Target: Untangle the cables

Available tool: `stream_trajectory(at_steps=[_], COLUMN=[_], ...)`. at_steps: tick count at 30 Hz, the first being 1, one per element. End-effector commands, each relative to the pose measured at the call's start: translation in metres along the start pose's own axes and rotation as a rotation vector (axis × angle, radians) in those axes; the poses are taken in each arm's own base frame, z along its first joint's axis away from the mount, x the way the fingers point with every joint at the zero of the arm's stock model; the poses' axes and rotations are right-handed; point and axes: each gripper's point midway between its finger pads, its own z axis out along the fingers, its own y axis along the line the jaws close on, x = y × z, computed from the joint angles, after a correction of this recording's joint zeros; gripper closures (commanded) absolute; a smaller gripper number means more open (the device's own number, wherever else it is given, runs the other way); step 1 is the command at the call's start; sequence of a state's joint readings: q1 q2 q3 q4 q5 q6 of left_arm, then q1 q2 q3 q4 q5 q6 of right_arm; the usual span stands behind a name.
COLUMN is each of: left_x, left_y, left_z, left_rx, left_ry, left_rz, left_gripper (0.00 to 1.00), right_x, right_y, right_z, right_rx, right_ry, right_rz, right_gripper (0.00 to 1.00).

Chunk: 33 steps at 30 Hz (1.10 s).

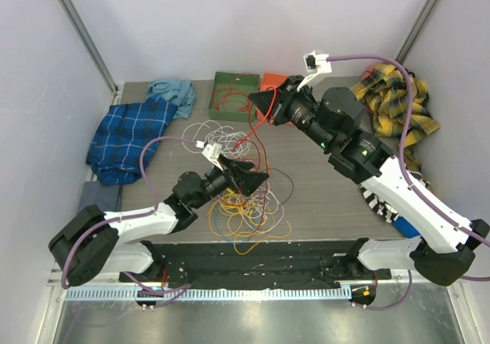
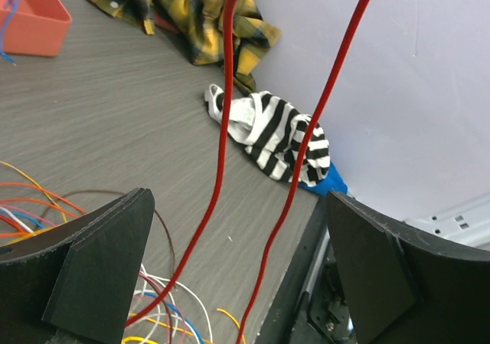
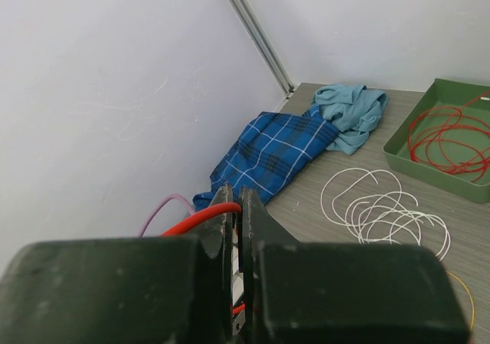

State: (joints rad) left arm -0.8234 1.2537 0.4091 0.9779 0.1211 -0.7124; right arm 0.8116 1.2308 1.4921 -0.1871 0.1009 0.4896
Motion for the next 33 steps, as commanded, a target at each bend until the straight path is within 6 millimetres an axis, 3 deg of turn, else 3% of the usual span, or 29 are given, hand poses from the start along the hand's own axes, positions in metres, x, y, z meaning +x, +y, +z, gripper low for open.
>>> stream_trajectory(at_steps=[1,5,7,10,11,13,14,16,17,18,21,24,25,26,28,30,32,33], left_x=[-0.020,-0.008,-0.004,0.004,0.005,0.006,0.006,0.005,0.004,-0.002,-0.013,-0.039,-0.050,-0.059,-0.091,-0.127,-0.161,-0.190], left_y=[-0.012,-0.022,-0.025,-0.023,-0.023,-0.022,-0.022,-0.021,-0.022,-0.025,-0.027,-0.038,-0.038,-0.041,-0.044,-0.059,-0.055,-0.070], left_z=[0.018,0.030,0.033,0.034,0.034,0.033,0.032,0.031,0.030,0.029,0.031,0.034,0.034,0.036,0.041,0.044,0.045,0.046], left_rx=[0.032,0.079,0.092,0.098,0.099,0.095,0.091,0.078,0.074,0.072,0.038,0.041,0.033,0.030,0.009,0.022,-0.015,-0.009], left_ry=[-0.049,-0.003,0.014,0.040,0.044,0.052,0.055,0.071,0.079,0.071,0.085,0.068,0.056,0.052,0.023,-0.014,-0.051,-0.077], left_rz=[0.059,0.061,0.057,0.049,0.050,0.052,0.058,0.068,0.073,0.089,0.110,0.119,0.116,0.116,0.104,0.096,0.082,0.087], left_gripper=[0.00,0.00,0.06,0.21,0.32,0.45,0.59,0.76,0.91,0.99,1.00,1.00,1.00,1.00,1.00,1.00,1.00,1.00], right_x=[-0.012,-0.009,-0.009,-0.009,-0.010,-0.008,-0.011,-0.010,-0.010,-0.010,-0.010,-0.009,-0.010,-0.009,-0.009,-0.006,-0.011,-0.011], right_y=[0.011,0.011,0.011,0.009,0.010,0.008,0.008,0.007,0.006,0.005,0.002,0.000,-0.002,-0.003,-0.006,-0.014,-0.019,-0.020], right_z=[0.002,0.006,0.006,0.006,0.005,0.005,0.002,0.001,0.000,-0.002,-0.009,-0.015,-0.017,-0.019,-0.028,-0.037,-0.053,-0.060], right_rx=[-0.045,-0.048,-0.049,-0.043,-0.044,-0.038,-0.039,-0.033,-0.032,-0.030,-0.018,-0.013,-0.004,0.001,0.017,0.049,0.068,0.071], right_ry=[-0.046,-0.039,-0.040,-0.038,-0.041,-0.037,-0.044,-0.044,-0.045,-0.047,-0.056,-0.055,-0.058,-0.054,-0.051,-0.048,-0.074,-0.077], right_rz=[0.021,0.023,0.019,0.012,0.010,0.008,0.005,0.002,0.000,-0.001,-0.004,0.001,0.004,0.004,0.007,0.010,0.024,0.026], right_gripper=[0.99,0.99,0.99,0.99,0.99,0.99,0.99,0.99,0.99,0.99,0.96,0.63,0.43,0.36,0.23,0.20,0.17,0.16])
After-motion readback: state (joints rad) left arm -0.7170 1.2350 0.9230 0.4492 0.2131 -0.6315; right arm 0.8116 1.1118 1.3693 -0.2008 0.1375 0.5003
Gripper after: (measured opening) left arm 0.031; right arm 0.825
